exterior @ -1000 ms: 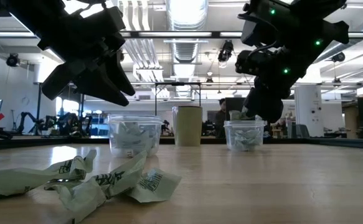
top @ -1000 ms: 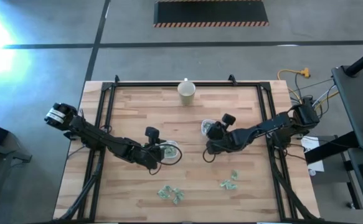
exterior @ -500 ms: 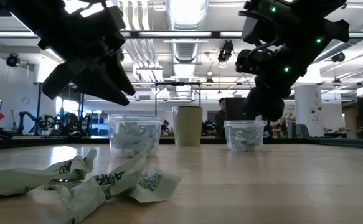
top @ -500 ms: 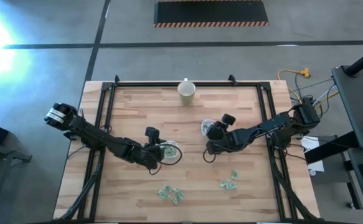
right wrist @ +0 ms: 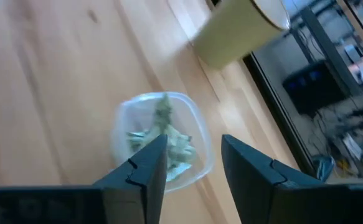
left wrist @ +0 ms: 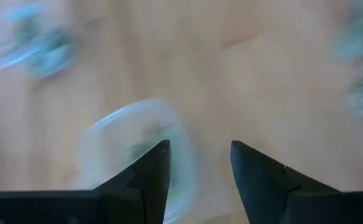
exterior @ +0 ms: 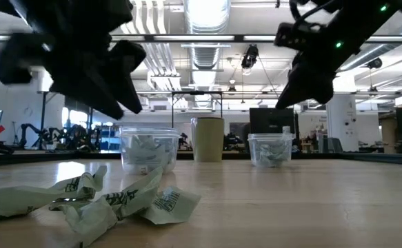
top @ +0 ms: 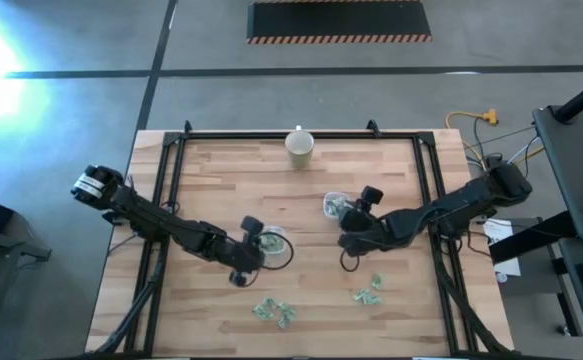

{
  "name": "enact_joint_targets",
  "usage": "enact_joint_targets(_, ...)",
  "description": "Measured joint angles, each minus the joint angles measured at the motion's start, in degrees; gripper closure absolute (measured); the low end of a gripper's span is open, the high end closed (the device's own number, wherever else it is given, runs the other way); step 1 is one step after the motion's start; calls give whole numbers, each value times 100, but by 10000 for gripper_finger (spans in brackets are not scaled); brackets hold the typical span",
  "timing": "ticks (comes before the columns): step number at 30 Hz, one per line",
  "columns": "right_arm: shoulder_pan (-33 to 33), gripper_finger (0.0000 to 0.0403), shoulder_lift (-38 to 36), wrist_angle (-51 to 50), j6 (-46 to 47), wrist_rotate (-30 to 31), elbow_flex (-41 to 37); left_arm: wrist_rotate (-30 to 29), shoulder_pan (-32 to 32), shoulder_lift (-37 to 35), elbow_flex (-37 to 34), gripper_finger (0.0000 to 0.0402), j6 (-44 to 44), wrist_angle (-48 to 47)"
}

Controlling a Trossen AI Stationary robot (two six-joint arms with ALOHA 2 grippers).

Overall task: Pick and place Stevia / Truvia into bins
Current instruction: Put the green stevia packet into the left transparent container

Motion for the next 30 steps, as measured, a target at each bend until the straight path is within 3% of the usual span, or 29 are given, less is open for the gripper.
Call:
enact_joint_targets(6, 288, 272, -114, 16, -49, -12, 0, 2010, -2, -2, 4, 250, -10, 772)
enact_joint_targets(9, 326, 276, -123, 18, -48, -15, 0, 2546, -9, 72, -55, 251, -25, 1199)
enact_joint_targets(19, 326, 278, -139, 34, -74, -14, 0, 2926, -96, 929, -58, 252, -425, 2217)
enact_joint_targets(30, 326, 285, -143, 40, -69, -18, 0, 2975, -148, 1768, 129, 252, -812, 2365)
